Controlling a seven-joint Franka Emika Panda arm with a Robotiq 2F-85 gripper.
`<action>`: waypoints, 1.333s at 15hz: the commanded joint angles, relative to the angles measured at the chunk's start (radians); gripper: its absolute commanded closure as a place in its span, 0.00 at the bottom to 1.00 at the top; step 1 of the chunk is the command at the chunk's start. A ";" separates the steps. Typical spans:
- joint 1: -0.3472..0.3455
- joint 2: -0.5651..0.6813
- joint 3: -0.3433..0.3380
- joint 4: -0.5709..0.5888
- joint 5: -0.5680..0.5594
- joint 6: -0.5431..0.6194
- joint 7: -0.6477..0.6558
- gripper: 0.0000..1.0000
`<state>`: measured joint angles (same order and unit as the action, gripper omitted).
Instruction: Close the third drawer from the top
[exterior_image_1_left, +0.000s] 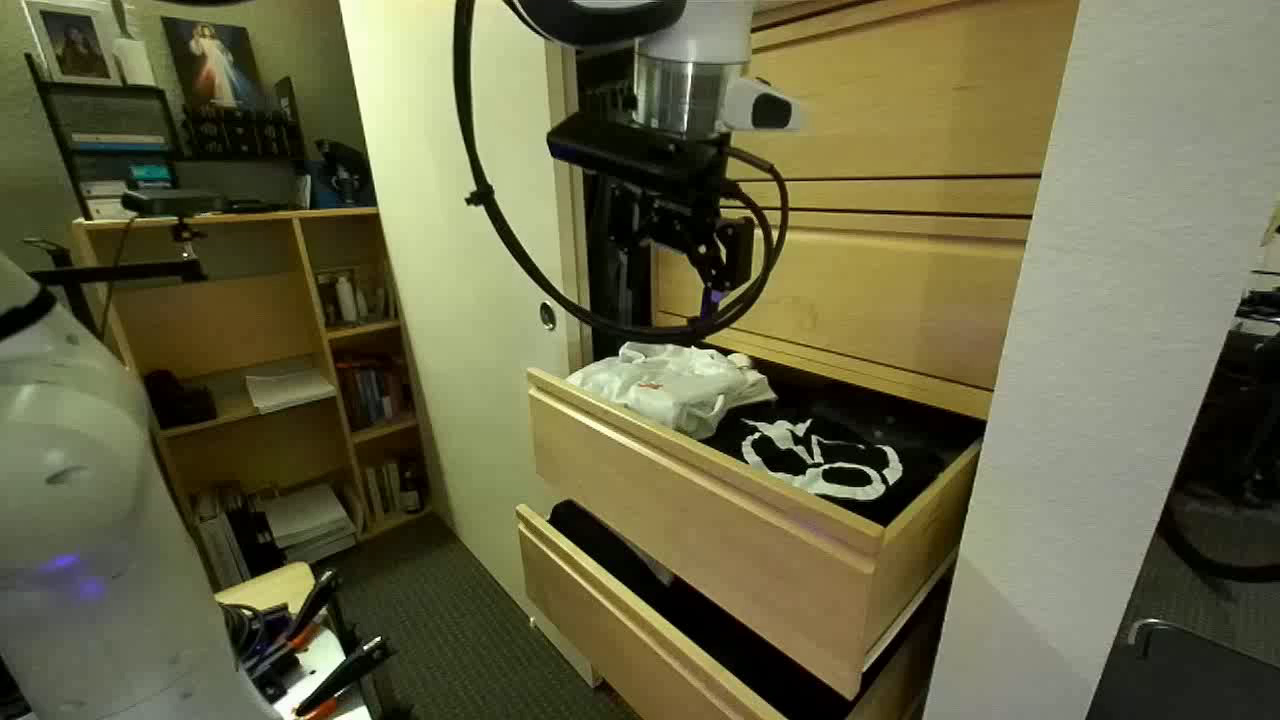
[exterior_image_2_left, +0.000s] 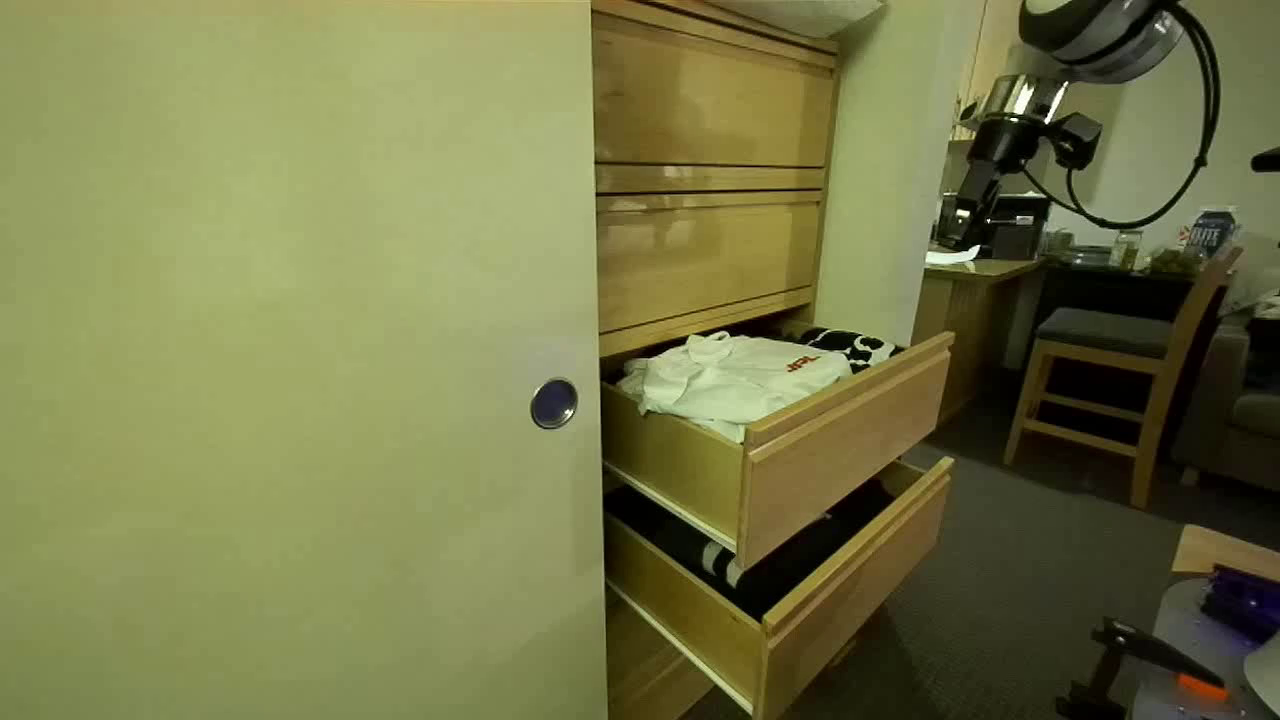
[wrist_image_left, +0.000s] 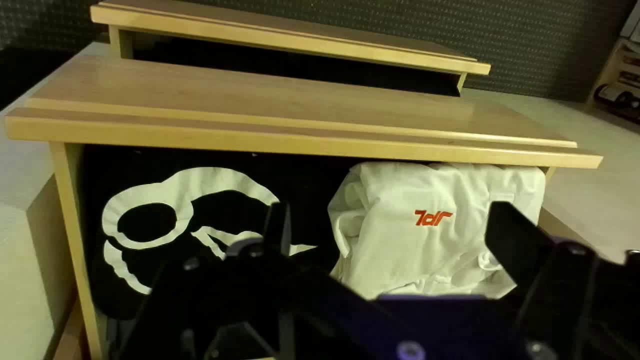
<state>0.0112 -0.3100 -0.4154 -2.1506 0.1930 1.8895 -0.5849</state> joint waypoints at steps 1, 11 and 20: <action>-0.049 0.008 0.042 0.004 0.016 -0.006 -0.013 0.00; -0.062 -0.020 0.061 -0.045 -0.006 0.019 -0.028 0.00; -0.095 -0.027 0.108 -0.180 -0.048 0.077 -0.030 0.00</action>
<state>-0.0556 -0.3143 -0.3343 -2.2632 0.1738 1.9170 -0.5850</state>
